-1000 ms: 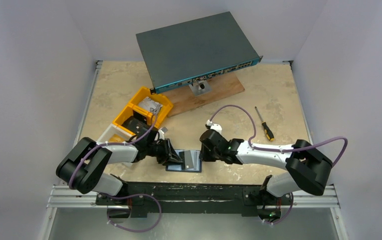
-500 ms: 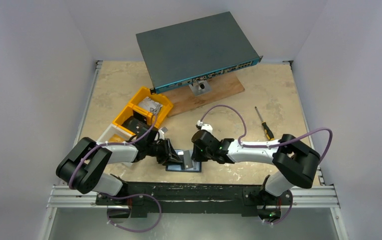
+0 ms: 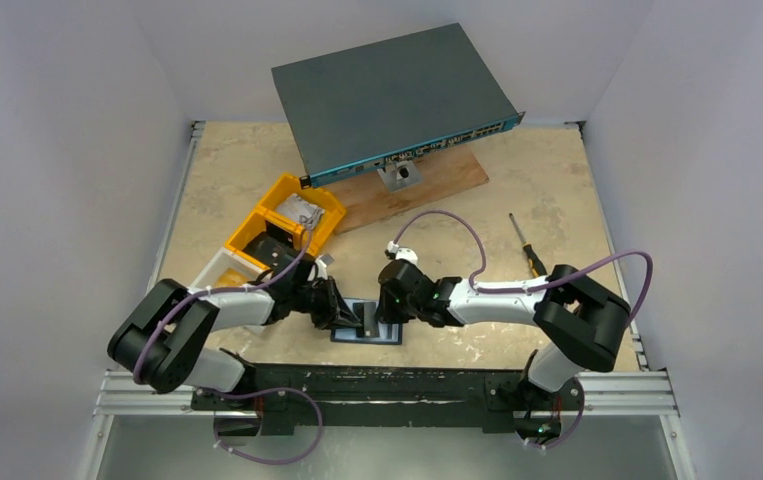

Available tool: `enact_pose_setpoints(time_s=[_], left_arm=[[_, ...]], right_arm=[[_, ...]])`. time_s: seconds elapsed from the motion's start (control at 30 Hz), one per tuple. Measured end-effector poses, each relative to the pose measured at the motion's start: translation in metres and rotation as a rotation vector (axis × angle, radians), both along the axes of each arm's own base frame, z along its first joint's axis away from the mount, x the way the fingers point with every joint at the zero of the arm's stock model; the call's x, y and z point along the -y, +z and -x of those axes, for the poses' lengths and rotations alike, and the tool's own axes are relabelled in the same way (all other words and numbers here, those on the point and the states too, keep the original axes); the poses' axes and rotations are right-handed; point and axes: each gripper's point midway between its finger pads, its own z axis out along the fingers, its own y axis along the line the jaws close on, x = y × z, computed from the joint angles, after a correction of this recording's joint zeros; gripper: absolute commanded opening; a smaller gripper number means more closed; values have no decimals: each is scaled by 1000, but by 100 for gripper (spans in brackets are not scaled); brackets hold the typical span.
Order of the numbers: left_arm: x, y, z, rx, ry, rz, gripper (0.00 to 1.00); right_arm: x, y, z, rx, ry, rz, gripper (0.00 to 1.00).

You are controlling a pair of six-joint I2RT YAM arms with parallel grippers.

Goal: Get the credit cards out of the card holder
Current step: Remove the credit card from the card holder, then place the credit card in the storage box.

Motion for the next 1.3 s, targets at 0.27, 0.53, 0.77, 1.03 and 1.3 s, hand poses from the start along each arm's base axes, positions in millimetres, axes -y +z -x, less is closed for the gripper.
enact_pose_setpoints(time_s=[0.27, 0.53, 0.77, 1.03, 1.3], left_arm=[[-12, 17, -3, 61, 12, -72, 0], [-38, 37, -8, 151, 26, -220, 0], [-54, 84, -21, 248, 60, -303, 0], [-111, 146, -60, 364, 298, -486, 0], [-173, 145, -94, 292, 500, -648, 0]], right_arm=[[0, -2, 2, -11, -27, -35, 5], [2, -1, 3, -11, -42, -60, 14], [7, 11, 3, 7, -22, -37, 65], [-19, 80, -18, 136, 25, -124, 98], [-23, 103, -31, 208, 19, -133, 99]])
